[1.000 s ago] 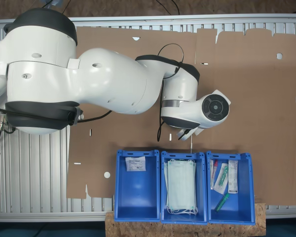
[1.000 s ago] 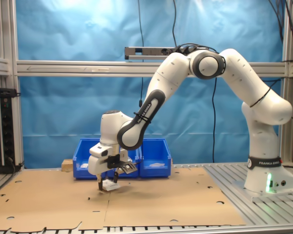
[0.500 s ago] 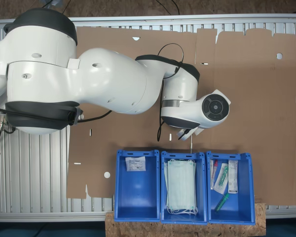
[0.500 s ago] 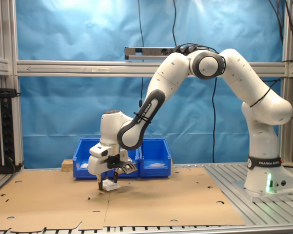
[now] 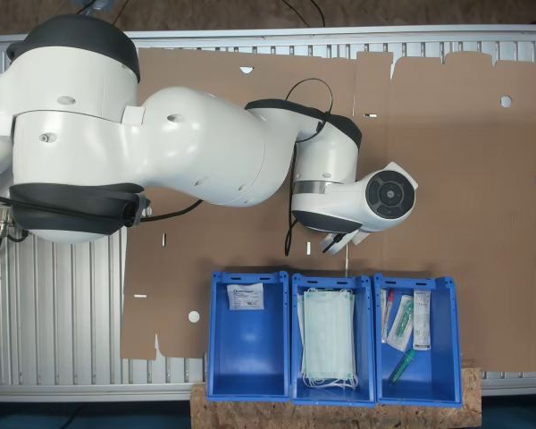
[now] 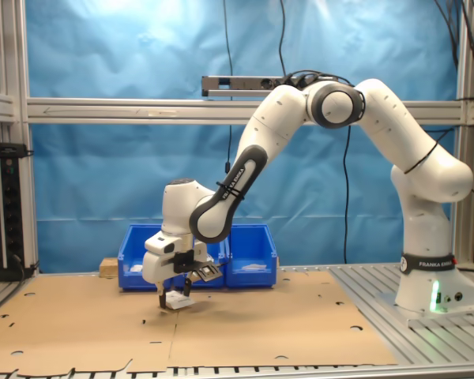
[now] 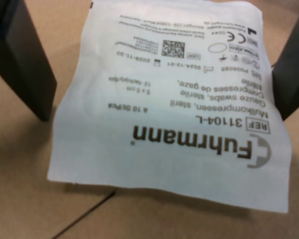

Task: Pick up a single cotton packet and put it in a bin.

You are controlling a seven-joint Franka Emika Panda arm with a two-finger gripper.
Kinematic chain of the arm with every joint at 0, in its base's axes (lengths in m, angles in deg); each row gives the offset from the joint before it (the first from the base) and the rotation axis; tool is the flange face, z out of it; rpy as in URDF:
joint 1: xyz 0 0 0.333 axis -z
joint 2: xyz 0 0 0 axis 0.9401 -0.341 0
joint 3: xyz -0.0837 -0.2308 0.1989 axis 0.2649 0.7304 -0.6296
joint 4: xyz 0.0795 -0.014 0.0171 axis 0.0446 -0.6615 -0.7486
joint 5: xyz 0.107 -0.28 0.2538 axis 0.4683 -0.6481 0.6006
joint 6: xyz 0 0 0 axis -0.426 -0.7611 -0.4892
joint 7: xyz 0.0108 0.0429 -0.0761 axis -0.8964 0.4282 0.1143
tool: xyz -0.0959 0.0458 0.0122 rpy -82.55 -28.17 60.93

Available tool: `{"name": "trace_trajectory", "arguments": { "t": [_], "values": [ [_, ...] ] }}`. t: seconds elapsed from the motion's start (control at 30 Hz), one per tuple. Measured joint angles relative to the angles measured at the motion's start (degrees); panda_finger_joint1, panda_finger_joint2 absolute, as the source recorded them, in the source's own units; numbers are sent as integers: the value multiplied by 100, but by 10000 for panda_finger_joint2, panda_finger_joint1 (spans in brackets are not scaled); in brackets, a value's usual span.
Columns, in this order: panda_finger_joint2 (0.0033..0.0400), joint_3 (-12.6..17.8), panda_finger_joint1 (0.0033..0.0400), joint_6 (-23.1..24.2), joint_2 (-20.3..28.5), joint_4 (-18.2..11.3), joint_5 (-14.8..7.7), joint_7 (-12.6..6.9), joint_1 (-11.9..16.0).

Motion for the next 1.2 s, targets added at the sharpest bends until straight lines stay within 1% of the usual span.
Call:
{"name": "trace_trajectory", "arguments": {
  "t": [0.6,0.63,0.67,0.7,1.0,1.03,1.2],
  "values": [
    [400,0,400,0,0,0,0,0,0],
    [299,0,299,0,0,0,0,0,0],
    [299,0,299,0,0,0,0,0,0],
    [224,0,224,0,0,0,0,0,0],
    [224,0,224,0,1,12,0,0,0],
    [58,0,58,0,1,16,0,0,0],
    [53,0,53,0,0,21,0,0,0]
  ]
}}
